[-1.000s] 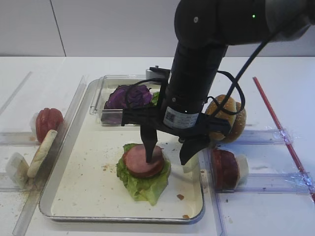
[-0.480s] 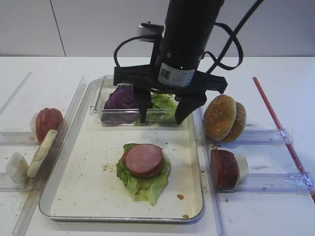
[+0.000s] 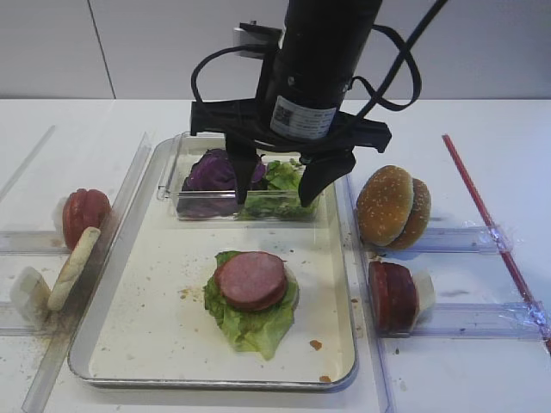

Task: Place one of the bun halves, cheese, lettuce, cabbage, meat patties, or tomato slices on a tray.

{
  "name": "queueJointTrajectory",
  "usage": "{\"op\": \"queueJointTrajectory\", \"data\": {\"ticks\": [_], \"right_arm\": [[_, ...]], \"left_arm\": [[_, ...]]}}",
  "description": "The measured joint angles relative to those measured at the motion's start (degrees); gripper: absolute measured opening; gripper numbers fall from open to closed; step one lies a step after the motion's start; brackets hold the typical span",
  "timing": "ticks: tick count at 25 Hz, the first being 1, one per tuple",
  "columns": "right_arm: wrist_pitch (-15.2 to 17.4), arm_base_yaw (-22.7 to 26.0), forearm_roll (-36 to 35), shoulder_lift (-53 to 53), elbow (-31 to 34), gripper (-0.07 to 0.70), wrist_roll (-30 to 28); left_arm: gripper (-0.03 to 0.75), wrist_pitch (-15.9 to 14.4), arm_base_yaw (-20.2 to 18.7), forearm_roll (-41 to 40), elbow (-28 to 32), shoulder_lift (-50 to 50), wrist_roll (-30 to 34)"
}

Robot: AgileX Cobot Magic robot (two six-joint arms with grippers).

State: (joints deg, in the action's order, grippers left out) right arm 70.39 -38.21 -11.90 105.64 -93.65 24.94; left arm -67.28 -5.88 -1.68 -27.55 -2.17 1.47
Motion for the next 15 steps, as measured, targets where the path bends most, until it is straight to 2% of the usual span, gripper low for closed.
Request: {"op": "queueJointTrajectory", "data": {"ticks": [9,15], "right_arm": [[0.1,0.6,0.2,0.0,0.0,0.487,-2.2],[0.1,4.5,-0.2,-2.4,0.0,0.487,-3.3]], "left_arm": [[0.349,0.0,0.0,0.0,0.0,0.0,0.0],[0.349,0.0,0.0,0.0,0.0,0.0,0.0]]}}
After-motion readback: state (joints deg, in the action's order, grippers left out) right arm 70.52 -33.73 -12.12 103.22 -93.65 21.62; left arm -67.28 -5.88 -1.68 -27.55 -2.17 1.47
